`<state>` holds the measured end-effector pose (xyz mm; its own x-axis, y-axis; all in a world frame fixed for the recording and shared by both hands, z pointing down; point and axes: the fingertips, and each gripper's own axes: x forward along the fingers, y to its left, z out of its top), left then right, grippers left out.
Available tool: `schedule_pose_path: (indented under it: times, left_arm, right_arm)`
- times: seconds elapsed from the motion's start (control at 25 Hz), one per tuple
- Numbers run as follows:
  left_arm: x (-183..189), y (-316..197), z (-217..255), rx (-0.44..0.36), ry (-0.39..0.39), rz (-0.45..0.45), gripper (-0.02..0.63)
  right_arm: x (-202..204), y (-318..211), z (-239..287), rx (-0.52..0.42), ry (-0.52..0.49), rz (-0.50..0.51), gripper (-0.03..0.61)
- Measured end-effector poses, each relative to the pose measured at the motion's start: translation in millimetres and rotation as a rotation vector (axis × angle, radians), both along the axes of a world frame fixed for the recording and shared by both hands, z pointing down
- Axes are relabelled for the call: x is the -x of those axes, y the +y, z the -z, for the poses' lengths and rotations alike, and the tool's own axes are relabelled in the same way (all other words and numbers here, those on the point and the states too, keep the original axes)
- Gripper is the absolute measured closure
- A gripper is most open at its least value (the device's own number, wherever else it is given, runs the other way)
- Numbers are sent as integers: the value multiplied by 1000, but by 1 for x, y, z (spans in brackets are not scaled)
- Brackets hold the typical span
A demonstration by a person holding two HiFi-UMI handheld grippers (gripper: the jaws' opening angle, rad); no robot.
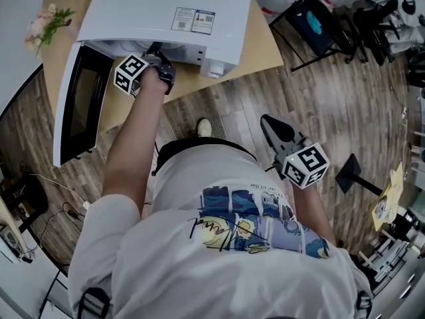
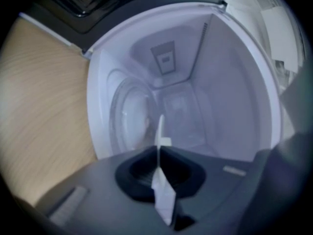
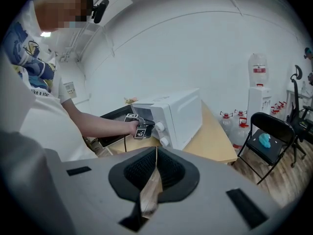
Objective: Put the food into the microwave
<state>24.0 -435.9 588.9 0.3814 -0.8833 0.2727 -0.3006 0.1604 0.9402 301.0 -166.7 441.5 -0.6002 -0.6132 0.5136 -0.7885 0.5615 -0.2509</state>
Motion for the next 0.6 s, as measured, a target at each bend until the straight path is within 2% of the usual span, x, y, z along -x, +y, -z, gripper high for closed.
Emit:
schedule_pose_path:
  times: [0.16, 0.4, 0.48, 0.6]
  left_arm:
    - [-3, -6, 0, 3, -30, 0, 595]
    - [-5, -11, -1, 40, -136, -7, 591]
    - [-5, -13, -1, 50, -198, -19, 584]
    - [-5, -15, -2, 62, -348, -59, 564]
  right_arm:
    - [-4, -6, -4, 6, -6, 11, 566]
    - [-6, -13, -4, 2, -18, 23, 566]
    - [-8, -16, -4, 1, -19, 25, 566]
    - [-9, -18, -5, 1, -21, 29, 566]
